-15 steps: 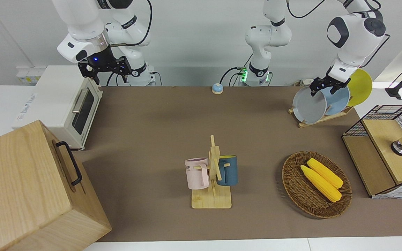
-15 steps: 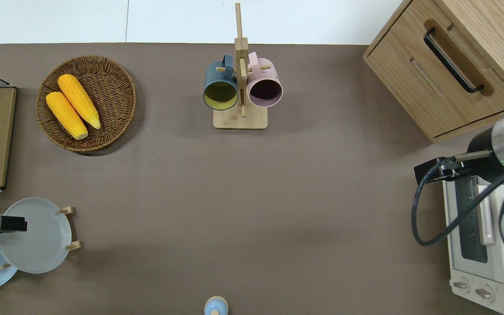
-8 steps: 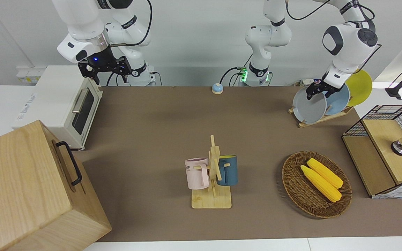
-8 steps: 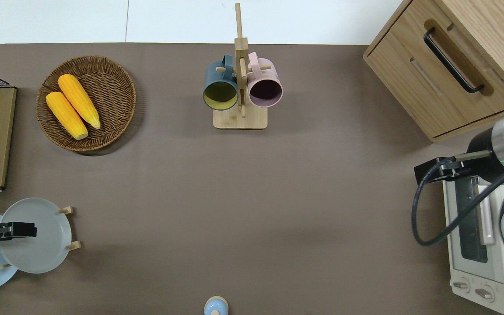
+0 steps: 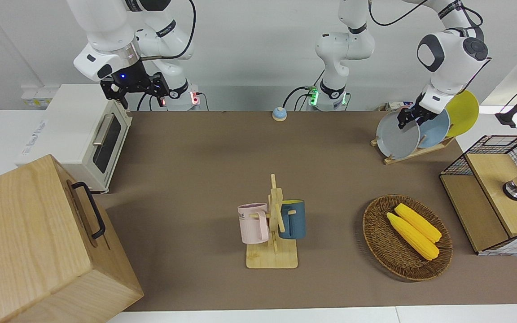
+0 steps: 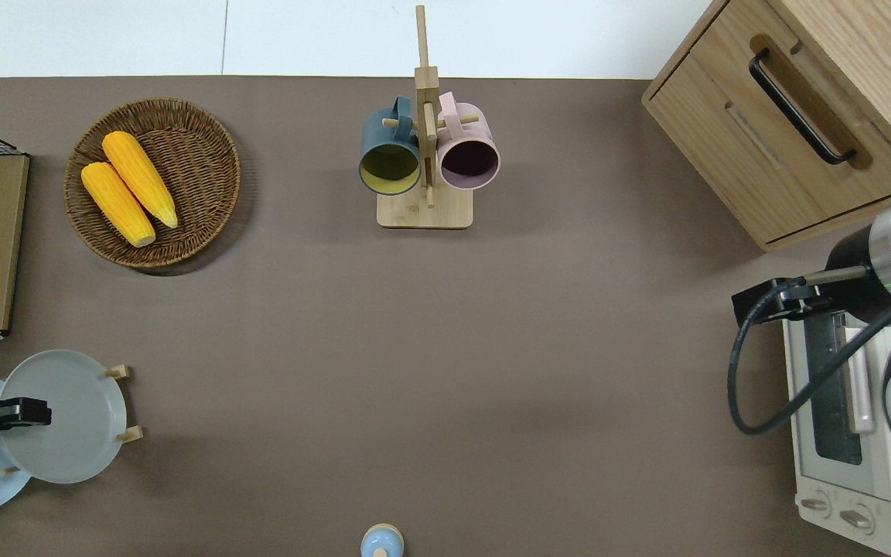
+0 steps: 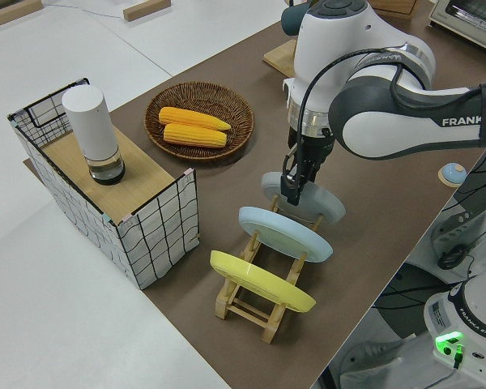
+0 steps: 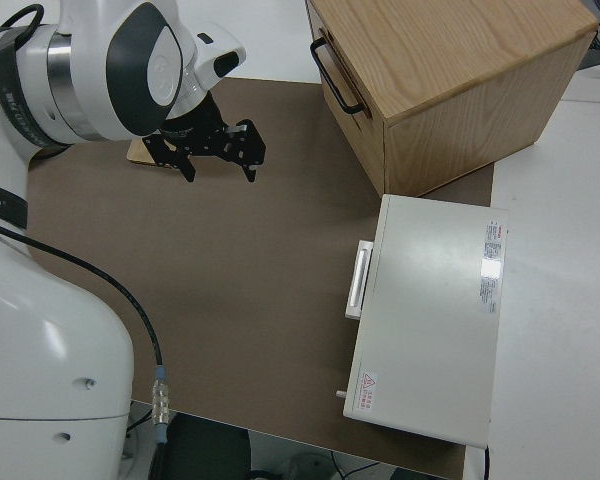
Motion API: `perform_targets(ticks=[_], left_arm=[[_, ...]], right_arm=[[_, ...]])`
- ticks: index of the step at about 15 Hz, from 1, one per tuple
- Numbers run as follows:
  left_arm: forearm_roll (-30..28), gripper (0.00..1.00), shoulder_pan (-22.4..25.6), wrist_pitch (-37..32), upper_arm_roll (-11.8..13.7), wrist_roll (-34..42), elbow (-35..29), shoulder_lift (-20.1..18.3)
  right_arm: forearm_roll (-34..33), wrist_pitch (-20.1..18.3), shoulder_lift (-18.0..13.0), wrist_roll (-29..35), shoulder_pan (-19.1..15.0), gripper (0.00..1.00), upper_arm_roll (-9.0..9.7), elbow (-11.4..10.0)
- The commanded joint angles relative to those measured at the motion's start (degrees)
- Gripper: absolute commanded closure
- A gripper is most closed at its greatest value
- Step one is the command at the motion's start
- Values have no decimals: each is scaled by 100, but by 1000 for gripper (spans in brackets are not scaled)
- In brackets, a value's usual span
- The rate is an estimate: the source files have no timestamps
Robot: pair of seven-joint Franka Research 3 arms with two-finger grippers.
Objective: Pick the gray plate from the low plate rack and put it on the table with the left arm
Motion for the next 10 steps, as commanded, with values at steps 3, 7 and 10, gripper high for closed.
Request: perform_targets(ticks=[3,7,10], left_arm=[[101,787,-48,150,56,22,-138,-25],[101,869,-48,150,56,13,-138,-25],[101,869,-48,133,56,13,-138,-25]], right_arm=[[-28,-62,-12,68,-132,17,121,41],[-28,-62,-12,68,-132,17,121,41],[-28,-62,-12,68,-132,17,113,41]])
